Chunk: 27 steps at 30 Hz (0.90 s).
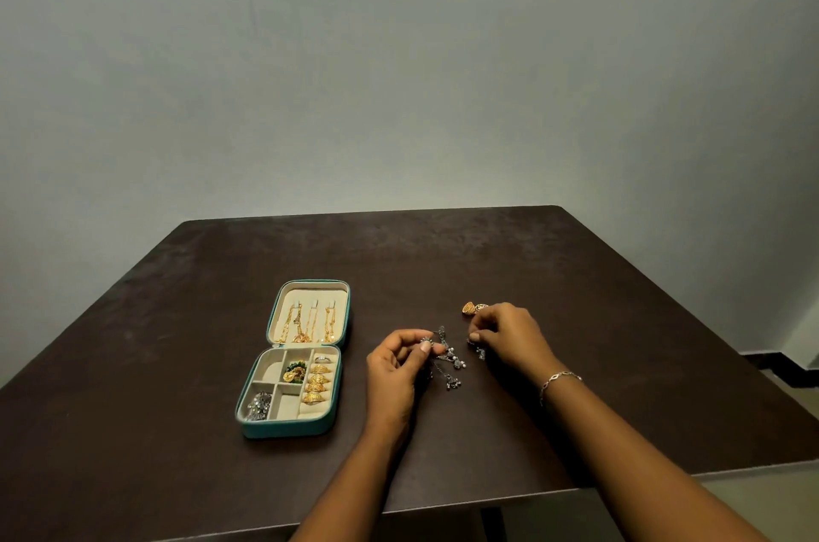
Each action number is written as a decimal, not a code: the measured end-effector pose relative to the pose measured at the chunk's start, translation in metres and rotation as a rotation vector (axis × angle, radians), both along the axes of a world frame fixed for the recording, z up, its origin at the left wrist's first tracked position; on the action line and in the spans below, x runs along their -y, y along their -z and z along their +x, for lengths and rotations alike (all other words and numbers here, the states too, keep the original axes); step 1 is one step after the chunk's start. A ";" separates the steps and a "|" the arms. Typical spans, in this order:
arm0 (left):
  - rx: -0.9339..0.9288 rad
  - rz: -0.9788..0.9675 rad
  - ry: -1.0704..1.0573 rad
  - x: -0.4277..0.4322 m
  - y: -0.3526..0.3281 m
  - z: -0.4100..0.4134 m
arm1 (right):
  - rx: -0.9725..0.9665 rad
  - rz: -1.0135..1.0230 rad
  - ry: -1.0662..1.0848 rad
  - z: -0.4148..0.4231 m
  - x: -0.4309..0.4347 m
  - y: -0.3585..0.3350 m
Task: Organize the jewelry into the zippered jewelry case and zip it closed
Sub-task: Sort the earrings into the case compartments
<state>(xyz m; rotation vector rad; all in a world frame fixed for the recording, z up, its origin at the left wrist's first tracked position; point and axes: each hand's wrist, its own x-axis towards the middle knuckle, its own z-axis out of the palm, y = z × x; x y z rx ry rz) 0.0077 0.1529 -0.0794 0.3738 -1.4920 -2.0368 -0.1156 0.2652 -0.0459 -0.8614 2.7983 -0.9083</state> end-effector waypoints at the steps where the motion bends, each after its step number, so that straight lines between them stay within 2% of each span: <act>1: -0.001 0.000 -0.001 0.000 0.000 0.000 | 0.039 -0.072 0.003 0.001 -0.002 -0.001; 6: -0.002 -0.003 -0.006 0.000 -0.001 0.001 | 0.352 -0.460 -0.023 0.008 -0.013 -0.014; 11: 0.030 -0.009 0.006 -0.001 -0.004 0.002 | 0.631 -0.707 0.008 0.022 -0.022 -0.030; 19: -0.018 -0.089 0.023 -0.014 -0.026 0.005 | 0.696 -0.724 0.004 0.035 -0.029 -0.038; 27: -0.029 -0.326 0.026 -0.020 -0.051 0.002 | 0.719 -0.718 -0.053 0.047 -0.026 -0.041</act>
